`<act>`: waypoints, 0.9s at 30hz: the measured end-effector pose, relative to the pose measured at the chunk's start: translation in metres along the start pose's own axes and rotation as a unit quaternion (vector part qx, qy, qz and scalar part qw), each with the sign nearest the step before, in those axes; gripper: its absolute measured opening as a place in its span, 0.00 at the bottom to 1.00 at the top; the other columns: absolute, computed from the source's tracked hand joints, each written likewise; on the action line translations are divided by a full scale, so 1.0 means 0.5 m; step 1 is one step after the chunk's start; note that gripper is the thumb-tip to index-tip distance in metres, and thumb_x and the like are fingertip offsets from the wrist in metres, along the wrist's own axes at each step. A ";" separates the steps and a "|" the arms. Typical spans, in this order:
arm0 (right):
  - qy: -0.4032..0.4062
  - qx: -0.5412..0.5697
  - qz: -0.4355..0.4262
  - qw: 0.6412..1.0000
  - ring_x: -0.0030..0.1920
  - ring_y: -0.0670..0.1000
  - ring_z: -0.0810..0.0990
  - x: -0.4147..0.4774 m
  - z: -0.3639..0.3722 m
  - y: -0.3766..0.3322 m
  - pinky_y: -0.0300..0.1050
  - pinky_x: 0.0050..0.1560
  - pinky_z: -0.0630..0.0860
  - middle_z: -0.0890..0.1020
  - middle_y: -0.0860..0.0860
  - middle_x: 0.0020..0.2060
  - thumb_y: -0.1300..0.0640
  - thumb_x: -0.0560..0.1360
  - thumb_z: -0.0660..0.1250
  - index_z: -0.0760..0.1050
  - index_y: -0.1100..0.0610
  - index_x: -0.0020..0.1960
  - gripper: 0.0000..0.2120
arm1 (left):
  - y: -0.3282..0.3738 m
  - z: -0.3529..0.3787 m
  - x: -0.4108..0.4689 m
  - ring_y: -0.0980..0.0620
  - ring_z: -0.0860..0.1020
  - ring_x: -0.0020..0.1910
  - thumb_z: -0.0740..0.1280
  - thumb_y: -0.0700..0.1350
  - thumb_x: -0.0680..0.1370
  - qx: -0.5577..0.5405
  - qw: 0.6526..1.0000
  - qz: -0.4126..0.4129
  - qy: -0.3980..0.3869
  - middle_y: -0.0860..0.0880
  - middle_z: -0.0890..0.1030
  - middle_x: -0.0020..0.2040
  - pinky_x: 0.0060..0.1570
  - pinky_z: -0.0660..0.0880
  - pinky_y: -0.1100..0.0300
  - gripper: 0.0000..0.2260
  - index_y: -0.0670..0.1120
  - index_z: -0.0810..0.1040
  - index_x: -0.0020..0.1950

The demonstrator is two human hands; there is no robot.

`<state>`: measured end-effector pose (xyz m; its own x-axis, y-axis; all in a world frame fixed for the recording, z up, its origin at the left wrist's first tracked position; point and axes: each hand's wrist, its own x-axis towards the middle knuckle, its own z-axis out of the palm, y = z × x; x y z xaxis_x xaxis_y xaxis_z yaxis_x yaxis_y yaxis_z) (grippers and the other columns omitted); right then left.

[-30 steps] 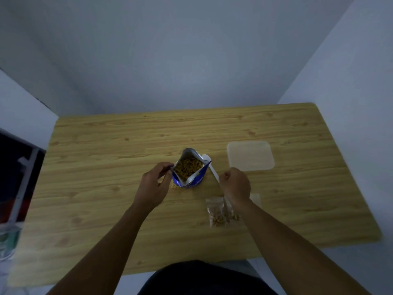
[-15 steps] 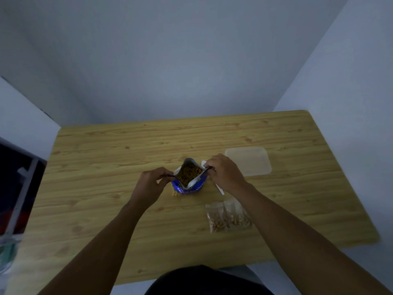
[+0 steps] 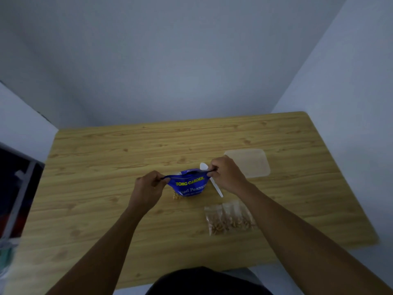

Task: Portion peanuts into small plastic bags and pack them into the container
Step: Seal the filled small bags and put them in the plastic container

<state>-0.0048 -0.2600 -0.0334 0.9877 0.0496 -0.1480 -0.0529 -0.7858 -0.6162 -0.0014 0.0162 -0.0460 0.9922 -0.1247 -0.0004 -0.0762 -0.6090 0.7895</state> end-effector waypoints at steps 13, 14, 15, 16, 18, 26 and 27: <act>0.059 -0.032 -0.036 0.997 0.43 0.54 0.77 -0.001 0.034 -0.032 0.50 0.43 0.75 0.82 0.50 0.35 0.60 0.70 0.76 0.82 0.55 0.39 0.04 | 0.013 -0.005 0.001 0.65 0.75 0.29 0.74 0.38 0.74 0.018 1.000 0.019 0.008 0.58 0.77 0.29 0.30 0.66 0.74 0.03 0.42 0.82 0.41; 0.055 -0.040 -0.040 0.997 0.46 0.54 0.76 -0.002 0.031 -0.036 0.49 0.44 0.74 0.82 0.49 0.37 0.58 0.71 0.76 0.82 0.55 0.41 0.03 | 0.014 -0.005 0.003 0.65 0.76 0.30 0.74 0.38 0.74 0.013 1.000 0.016 0.008 0.58 0.79 0.30 0.31 0.67 0.75 0.03 0.43 0.82 0.41; 0.051 -0.043 -0.055 0.996 0.48 0.53 0.75 -0.003 0.030 -0.041 0.48 0.46 0.73 0.83 0.49 0.39 0.57 0.72 0.76 0.83 0.55 0.44 0.03 | 0.013 -0.005 0.003 0.66 0.77 0.31 0.74 0.38 0.74 0.009 1.000 0.015 0.008 0.57 0.80 0.31 0.32 0.67 0.76 0.03 0.44 0.82 0.41; 0.042 -0.043 -0.072 0.996 0.49 0.52 0.74 -0.002 0.030 -0.047 0.47 0.48 0.72 0.83 0.48 0.42 0.56 0.72 0.75 0.83 0.54 0.47 0.05 | 0.012 -0.007 0.003 0.66 0.78 0.32 0.74 0.38 0.74 0.008 1.000 0.017 0.006 0.58 0.80 0.32 0.33 0.68 0.76 0.03 0.44 0.82 0.41; 0.028 -0.040 -0.106 0.993 0.50 0.50 0.73 -0.001 0.035 -0.063 0.45 0.49 0.70 0.83 0.48 0.44 0.55 0.72 0.75 0.83 0.55 0.52 0.09 | 0.011 -0.009 0.002 0.67 0.78 0.33 0.74 0.38 0.74 0.012 1.000 0.022 0.001 0.57 0.81 0.33 0.35 0.69 0.77 0.03 0.44 0.82 0.42; 0.052 -0.029 -0.079 0.995 0.41 0.50 0.72 0.006 0.056 -0.084 0.46 0.40 0.69 0.81 0.51 0.34 0.74 0.61 0.72 0.79 0.59 0.37 0.12 | 0.004 -0.009 -0.001 0.67 0.80 0.36 0.75 0.37 0.73 0.005 0.999 0.049 -0.021 0.54 0.84 0.36 0.39 0.73 0.75 0.03 0.42 0.82 0.42; 0.059 -0.031 -0.081 0.995 0.41 0.50 0.71 0.005 0.057 -0.083 0.45 0.40 0.68 0.81 0.51 0.34 0.75 0.61 0.72 0.79 0.59 0.37 0.13 | 0.004 -0.008 -0.001 0.65 0.81 0.38 0.75 0.37 0.74 0.001 0.998 0.054 -0.023 0.53 0.84 0.37 0.41 0.76 0.72 0.03 0.42 0.82 0.42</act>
<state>-0.0044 -0.2097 -0.0304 0.9932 0.1077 0.0436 0.1130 -0.8097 -0.5758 -0.0016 0.0182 -0.0418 0.9725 -0.2257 0.0568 -0.1832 -0.5920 0.7848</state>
